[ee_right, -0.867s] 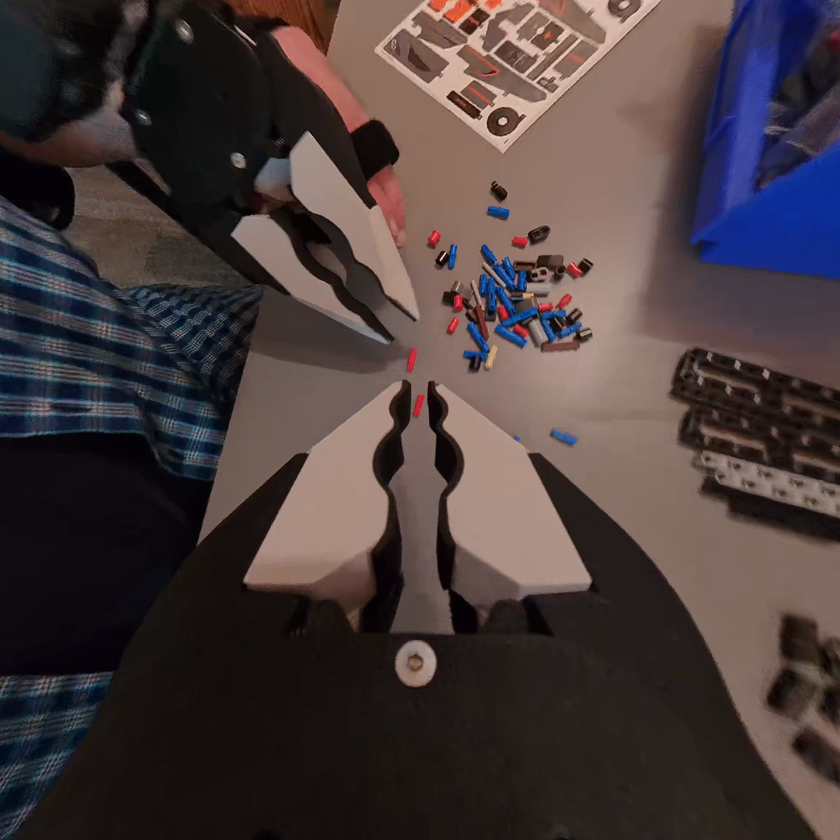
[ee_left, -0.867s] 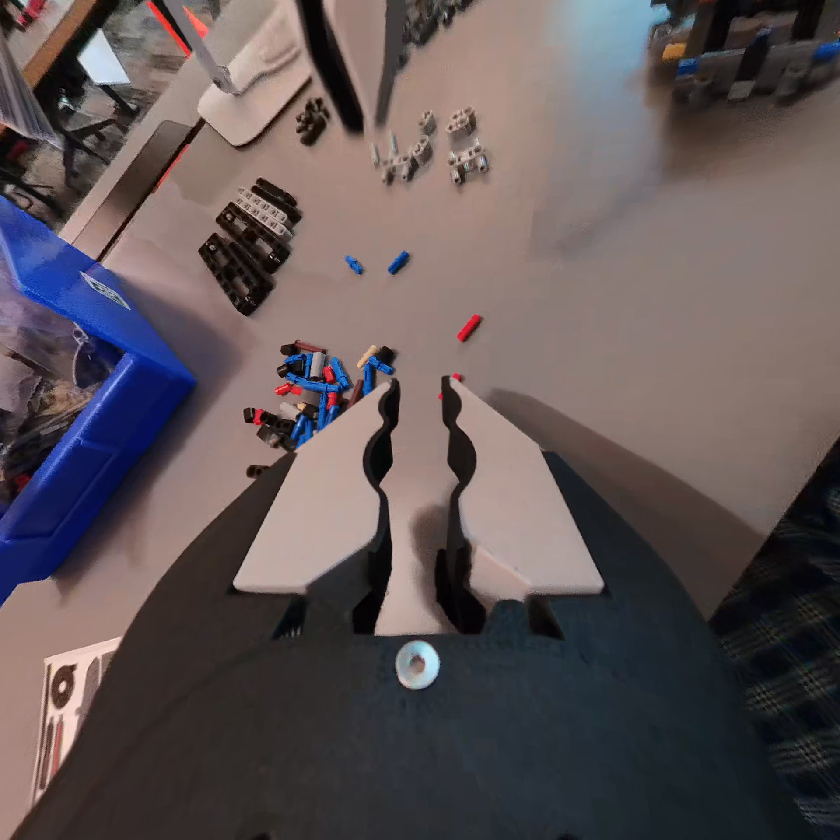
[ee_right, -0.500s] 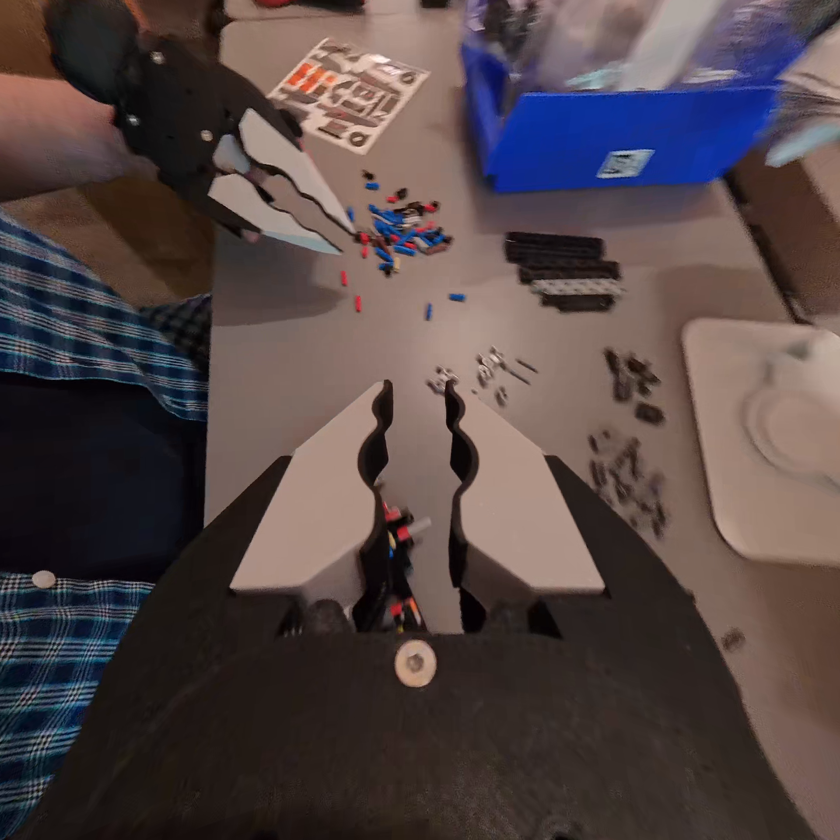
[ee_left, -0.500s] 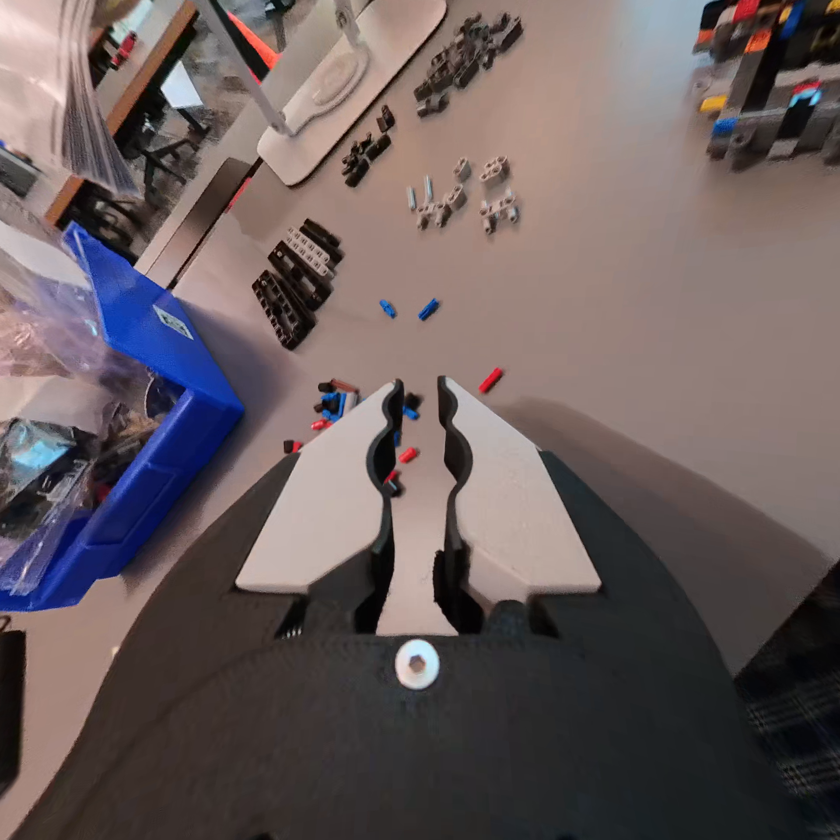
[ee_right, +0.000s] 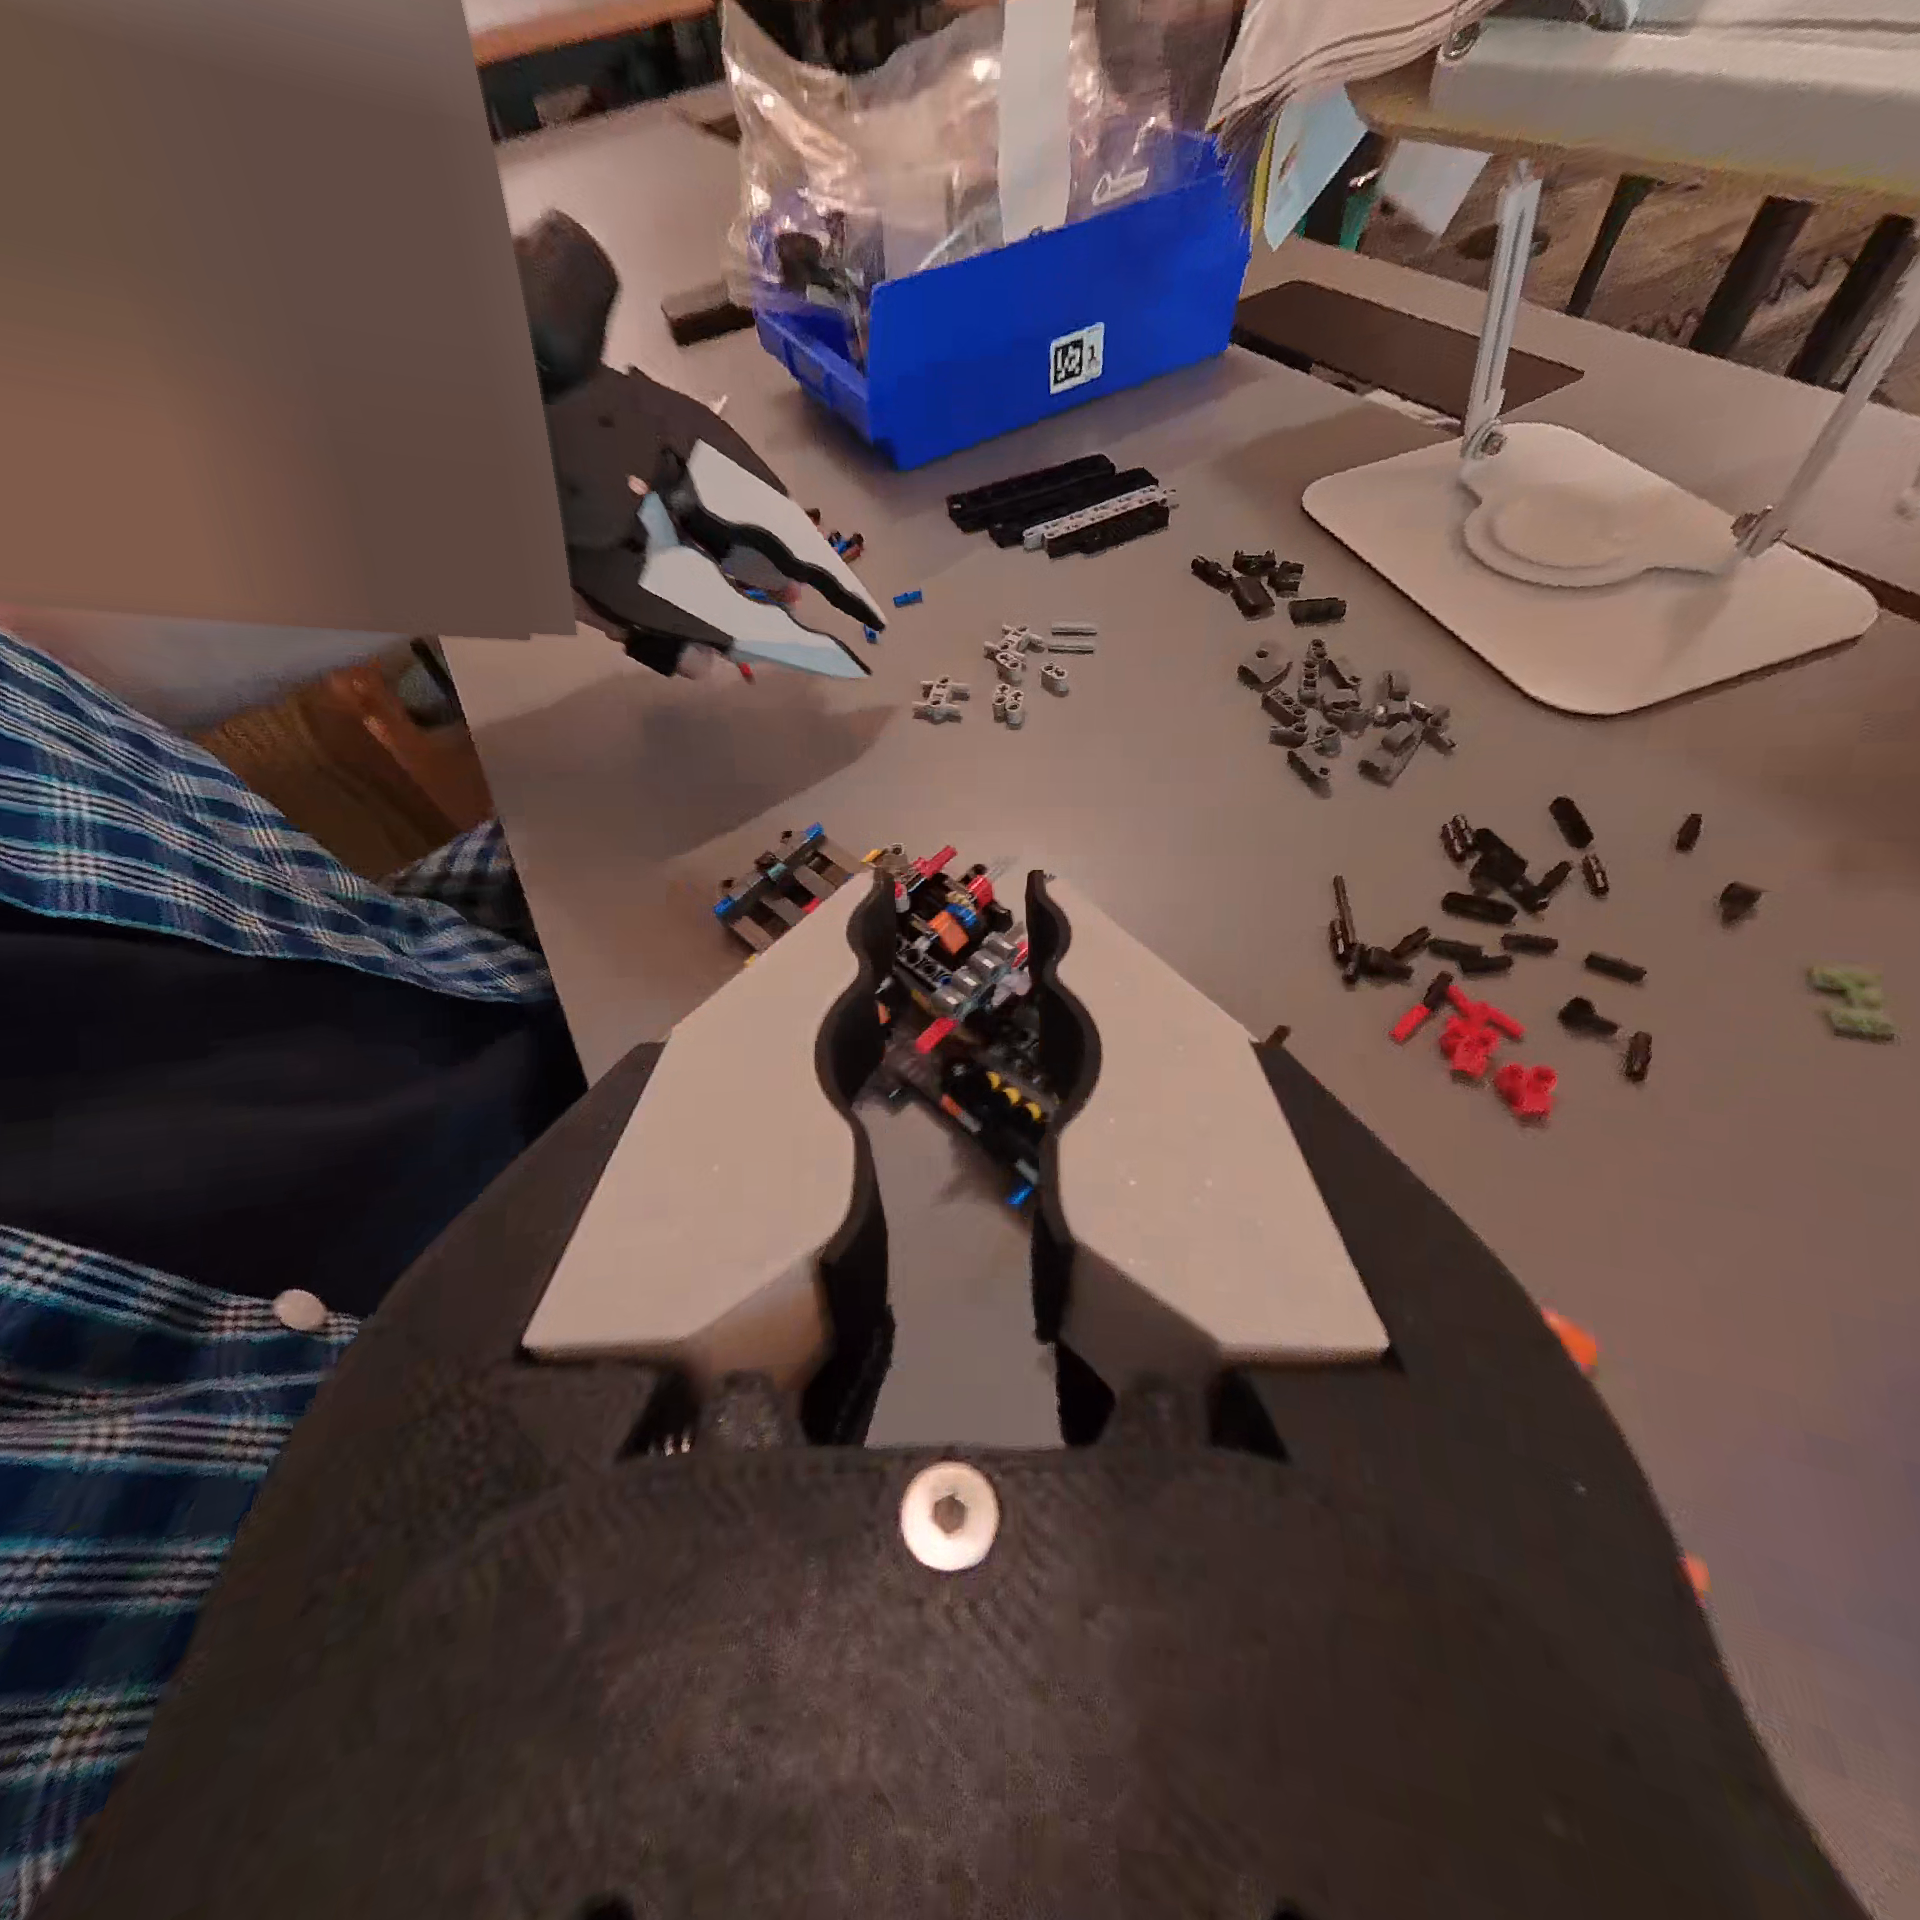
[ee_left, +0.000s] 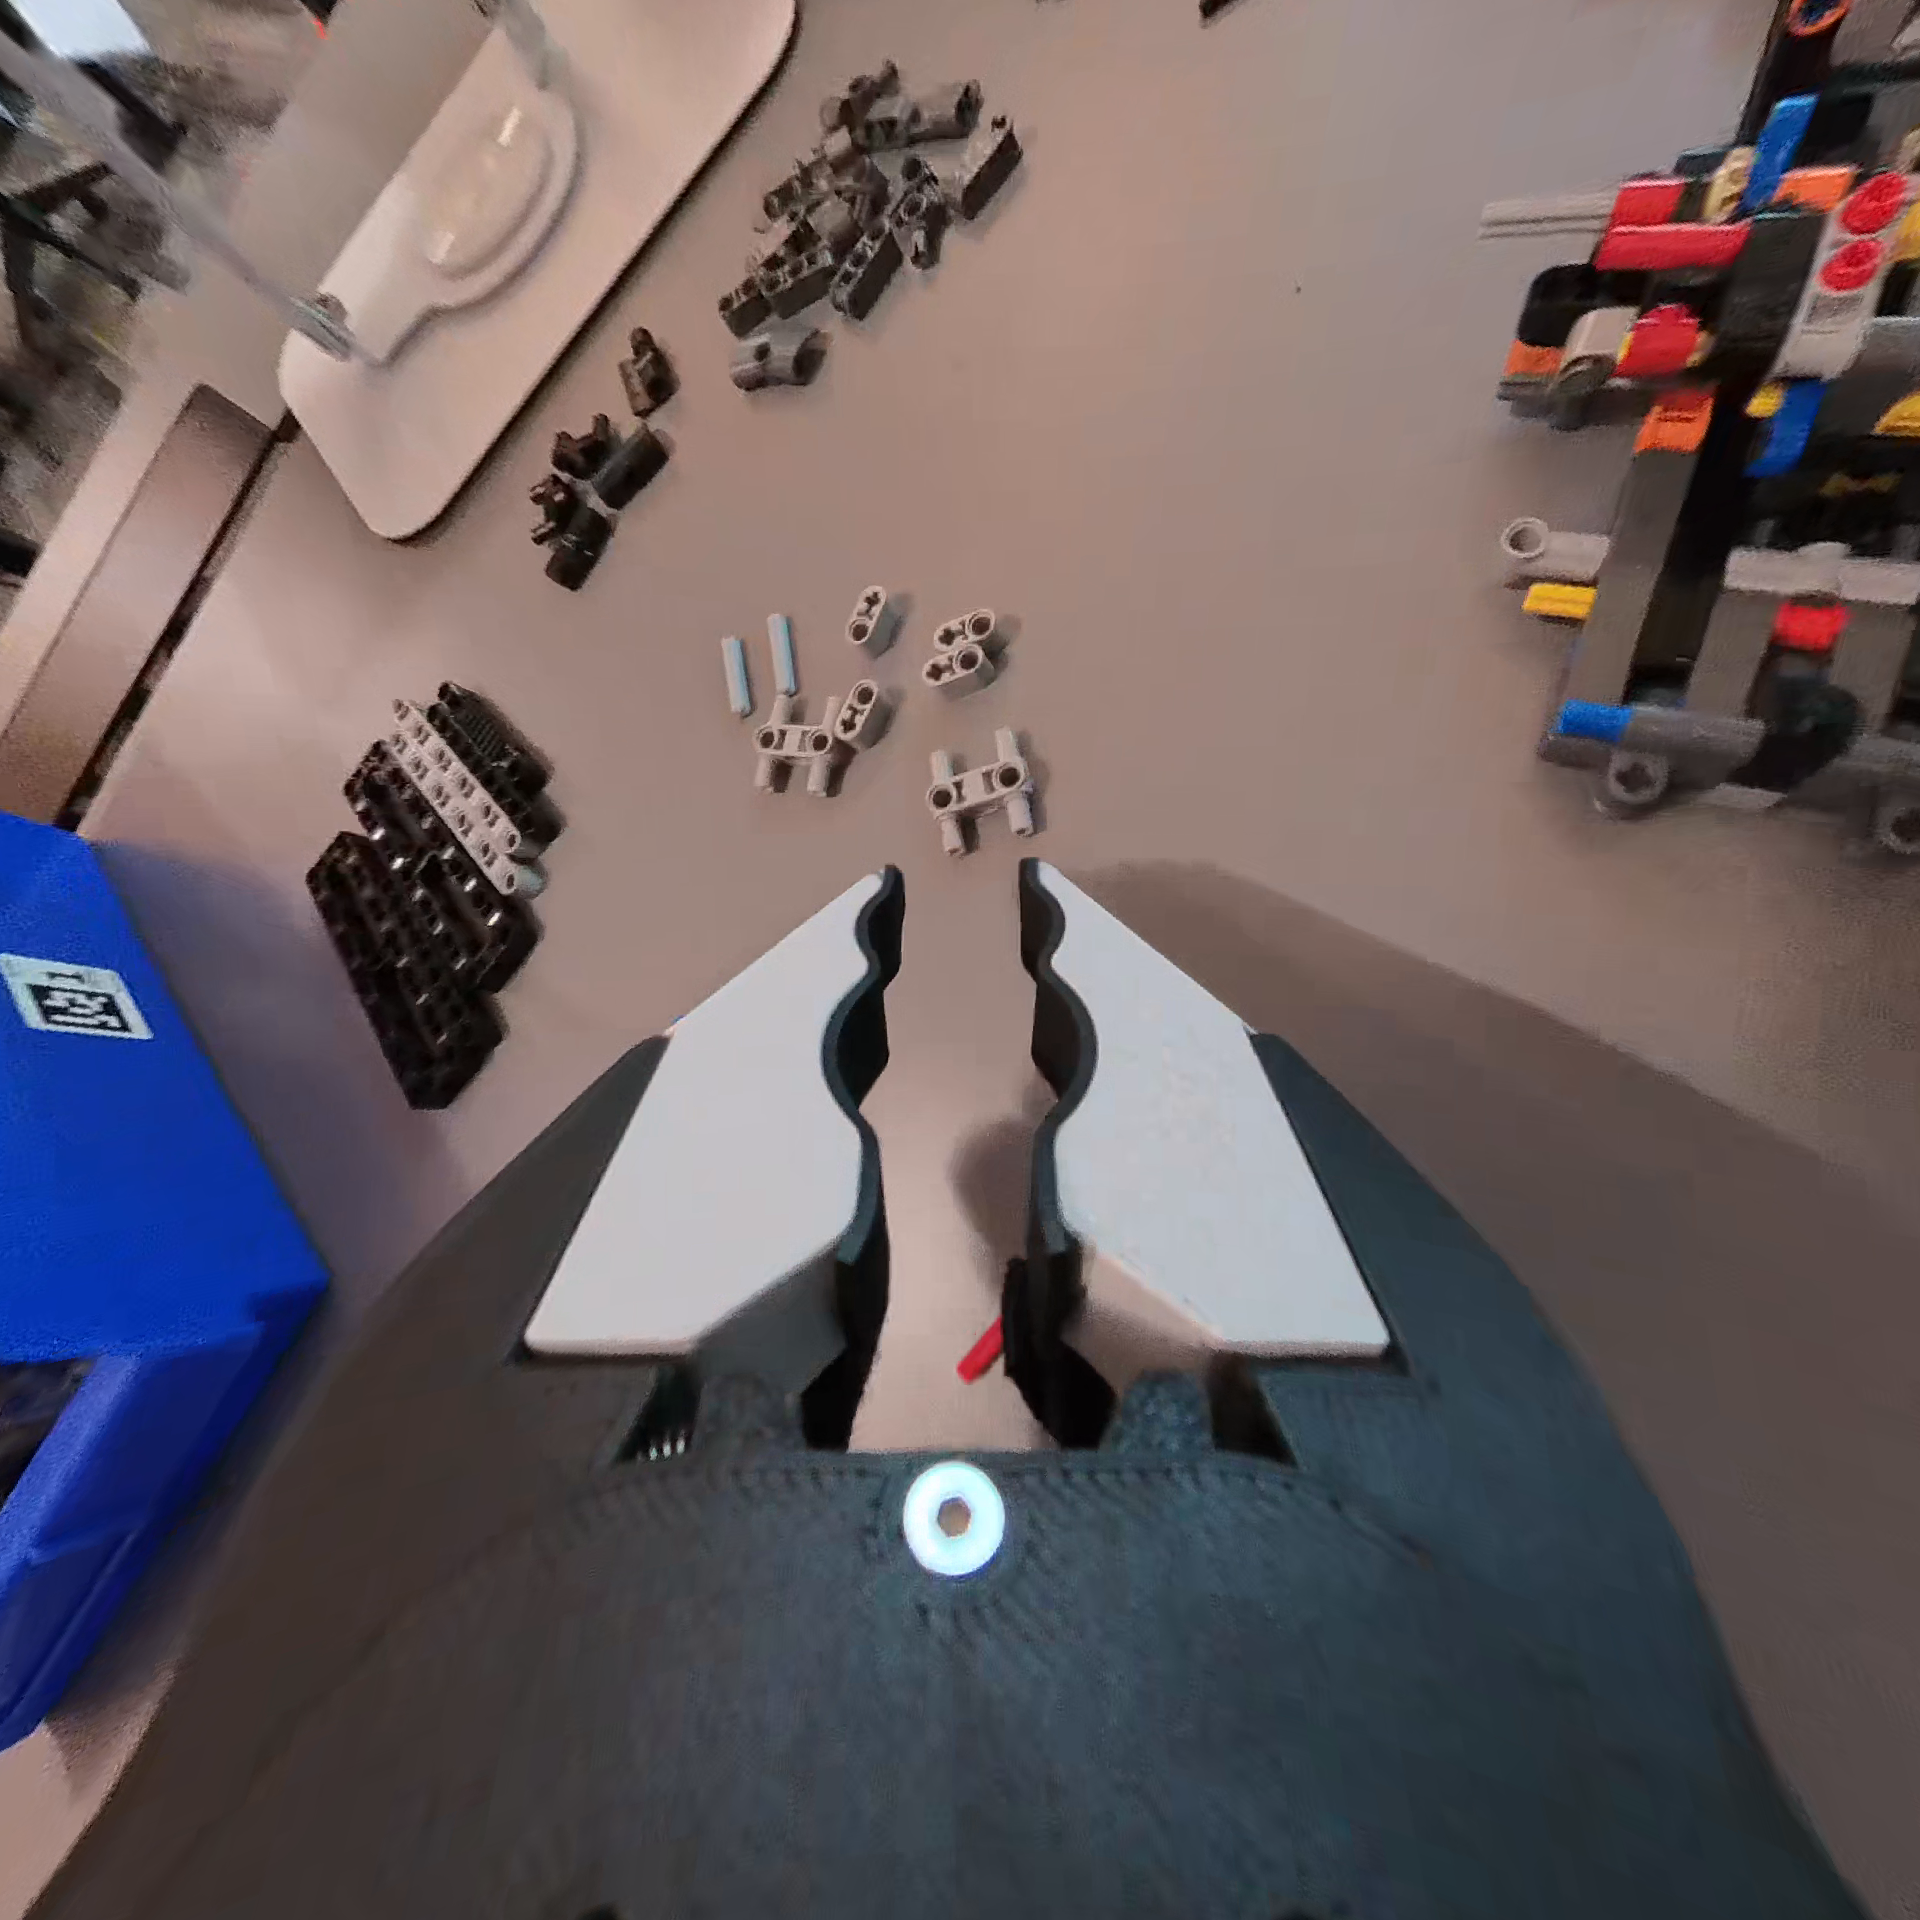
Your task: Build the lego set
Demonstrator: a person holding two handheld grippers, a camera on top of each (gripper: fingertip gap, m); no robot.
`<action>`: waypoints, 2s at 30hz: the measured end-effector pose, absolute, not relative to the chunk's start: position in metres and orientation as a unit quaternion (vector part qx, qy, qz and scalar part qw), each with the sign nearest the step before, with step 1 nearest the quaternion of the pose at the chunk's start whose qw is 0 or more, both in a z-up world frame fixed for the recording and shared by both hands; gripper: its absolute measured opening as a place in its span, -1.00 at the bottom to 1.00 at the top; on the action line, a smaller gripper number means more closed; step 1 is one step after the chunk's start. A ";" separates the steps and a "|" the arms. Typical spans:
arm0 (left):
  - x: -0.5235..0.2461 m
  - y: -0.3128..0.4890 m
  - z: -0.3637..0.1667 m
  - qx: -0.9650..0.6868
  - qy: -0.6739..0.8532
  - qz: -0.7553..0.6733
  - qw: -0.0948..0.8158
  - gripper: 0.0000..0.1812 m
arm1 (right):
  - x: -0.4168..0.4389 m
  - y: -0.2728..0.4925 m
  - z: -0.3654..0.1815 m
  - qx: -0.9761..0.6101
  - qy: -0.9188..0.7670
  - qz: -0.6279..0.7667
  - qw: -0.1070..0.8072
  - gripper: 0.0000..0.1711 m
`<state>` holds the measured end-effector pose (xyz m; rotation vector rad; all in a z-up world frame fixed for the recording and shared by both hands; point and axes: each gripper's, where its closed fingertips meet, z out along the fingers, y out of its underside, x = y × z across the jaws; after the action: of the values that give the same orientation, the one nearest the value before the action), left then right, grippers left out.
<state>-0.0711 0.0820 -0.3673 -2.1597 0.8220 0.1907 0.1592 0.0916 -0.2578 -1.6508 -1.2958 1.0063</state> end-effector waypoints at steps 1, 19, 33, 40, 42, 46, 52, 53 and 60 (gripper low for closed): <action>-0.070 0.085 -0.373 -0.860 0.324 0.076 0.388 -0.78 | 0.162 0.086 -0.260 -0.652 -0.501 0.403 0.401 -0.75; -0.097 0.120 -0.368 -0.864 0.302 0.107 0.387 -0.83 | 0.158 0.062 -0.276 -0.621 -0.476 0.459 0.422 -0.77; -0.095 0.149 -0.390 -0.873 0.337 0.093 0.339 -0.96 | 0.155 0.060 -0.283 -0.612 -0.483 0.464 0.420 -0.78; -0.111 0.154 -0.362 -0.875 0.308 0.089 0.364 -0.94 | 0.162 0.064 -0.279 -0.606 -0.477 0.465 0.435 -0.78; -0.111 0.161 -0.361 -0.874 0.314 0.096 0.359 -0.96 | 0.161 0.063 -0.279 -0.604 -0.476 0.471 0.433 -0.78; -0.109 0.181 -0.369 -0.877 0.327 0.106 0.336 -1.00 | 0.160 0.060 -0.280 -0.600 -0.479 0.477 0.429 -0.77; -0.110 0.190 -0.390 -0.889 0.337 0.104 0.292 -1.00 | 0.163 0.058 -0.278 -0.595 -0.486 0.469 0.435 -0.78; -0.108 0.190 -0.391 -0.890 0.337 0.099 0.292 -1.00 | 0.164 0.059 -0.278 -0.594 -0.486 0.471 0.435 -0.79; -0.087 0.184 -0.393 -0.885 0.352 0.076 0.295 -1.00 | 0.167 0.059 -0.275 -0.590 -0.481 0.480 0.436 -0.80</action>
<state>-0.0869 0.1840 -0.3931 -2.3552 0.9354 0.2027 0.1675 0.0593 -0.2753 -1.4688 -1.1970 1.1936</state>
